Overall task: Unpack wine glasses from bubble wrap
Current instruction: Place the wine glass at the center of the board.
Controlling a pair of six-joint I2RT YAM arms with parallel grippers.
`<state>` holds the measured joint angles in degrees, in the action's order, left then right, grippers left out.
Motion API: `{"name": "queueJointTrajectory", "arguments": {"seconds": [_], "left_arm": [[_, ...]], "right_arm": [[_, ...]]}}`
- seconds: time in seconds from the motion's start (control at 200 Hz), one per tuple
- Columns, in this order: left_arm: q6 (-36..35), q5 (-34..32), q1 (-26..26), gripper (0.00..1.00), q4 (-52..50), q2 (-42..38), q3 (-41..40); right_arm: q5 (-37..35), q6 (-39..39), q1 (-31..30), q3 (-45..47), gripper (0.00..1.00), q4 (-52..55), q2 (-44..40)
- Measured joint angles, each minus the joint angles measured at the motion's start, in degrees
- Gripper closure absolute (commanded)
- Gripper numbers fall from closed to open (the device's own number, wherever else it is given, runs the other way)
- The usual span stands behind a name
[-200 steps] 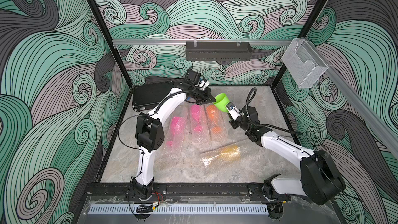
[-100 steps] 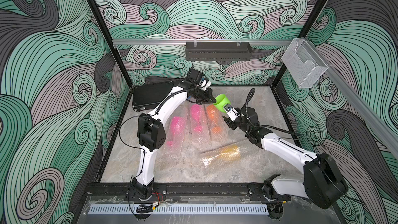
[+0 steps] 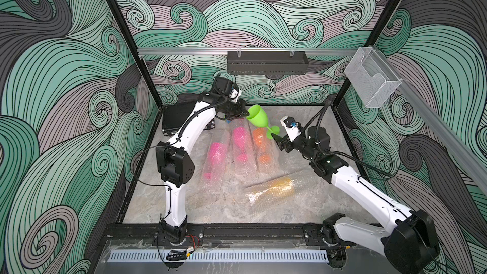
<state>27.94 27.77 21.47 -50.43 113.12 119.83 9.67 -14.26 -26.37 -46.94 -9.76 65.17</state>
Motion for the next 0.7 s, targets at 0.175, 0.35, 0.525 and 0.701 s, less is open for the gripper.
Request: {"name": "queueJointTrajectory", "arguments": {"seconds": [0.175, 0.35, 0.525, 0.701], "left_arm": [[-0.5, -4.5, -4.3, 1.00, -0.3, -7.2, -2.1], [-2.5, -10.1, -9.1, 1.00, -3.3, -12.0, -2.3], [-4.4, -15.1, -16.6, 1.00, -6.0, -18.3, -9.1], [-6.2, -19.7, -25.5, 1.00, -8.2, -21.4, -14.7]], "right_arm": [[3.0, 5.1, 0.3, -2.1, 0.20, 1.2, -0.3], [4.4, 8.4, 0.3, -4.7, 0.20, 3.0, 0.6], [4.3, 11.6, 0.5, -8.3, 0.20, 7.4, 3.1], [4.0, 15.0, 1.0, -9.5, 0.20, 10.0, 4.5]]}}
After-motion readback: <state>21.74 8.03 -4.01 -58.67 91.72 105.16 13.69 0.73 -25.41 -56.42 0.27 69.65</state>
